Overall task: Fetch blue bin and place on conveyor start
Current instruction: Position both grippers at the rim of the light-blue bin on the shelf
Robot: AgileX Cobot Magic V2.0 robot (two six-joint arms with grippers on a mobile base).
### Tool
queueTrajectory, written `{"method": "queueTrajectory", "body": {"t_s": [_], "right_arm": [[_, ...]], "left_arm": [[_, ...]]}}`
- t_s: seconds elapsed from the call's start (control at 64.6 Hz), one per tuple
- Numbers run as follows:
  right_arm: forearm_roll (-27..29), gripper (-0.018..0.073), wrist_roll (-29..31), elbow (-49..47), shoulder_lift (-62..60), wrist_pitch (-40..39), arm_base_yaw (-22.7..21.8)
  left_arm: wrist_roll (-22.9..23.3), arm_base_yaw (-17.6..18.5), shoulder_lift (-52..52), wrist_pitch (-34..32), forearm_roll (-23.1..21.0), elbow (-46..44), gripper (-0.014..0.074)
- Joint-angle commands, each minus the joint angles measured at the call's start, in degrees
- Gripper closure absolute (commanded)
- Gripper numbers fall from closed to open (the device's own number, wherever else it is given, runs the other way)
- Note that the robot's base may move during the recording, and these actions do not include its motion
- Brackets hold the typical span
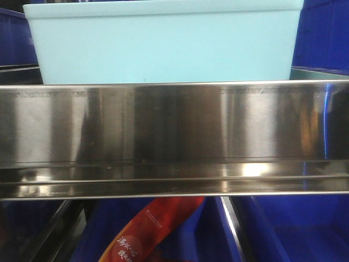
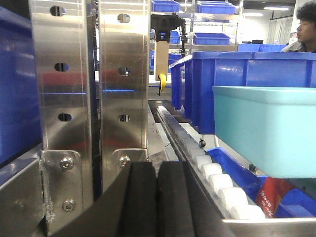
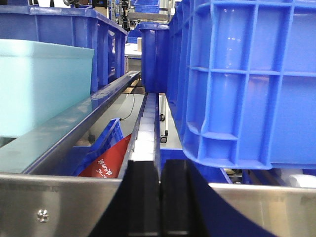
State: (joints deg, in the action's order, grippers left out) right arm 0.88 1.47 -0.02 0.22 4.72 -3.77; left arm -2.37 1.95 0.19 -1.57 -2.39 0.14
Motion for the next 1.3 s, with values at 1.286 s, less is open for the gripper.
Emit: {"method": "queueTrajectory", "body": {"t_s": [1.286], "right_arm": [[7.42, 0.0725, -0.04, -8.39, -0.22, 1.11, -0.18]], "left_arm": [[-0.06, -0.11, -0.19, 10.39, 0.45, -11.23, 0.0707]]}}
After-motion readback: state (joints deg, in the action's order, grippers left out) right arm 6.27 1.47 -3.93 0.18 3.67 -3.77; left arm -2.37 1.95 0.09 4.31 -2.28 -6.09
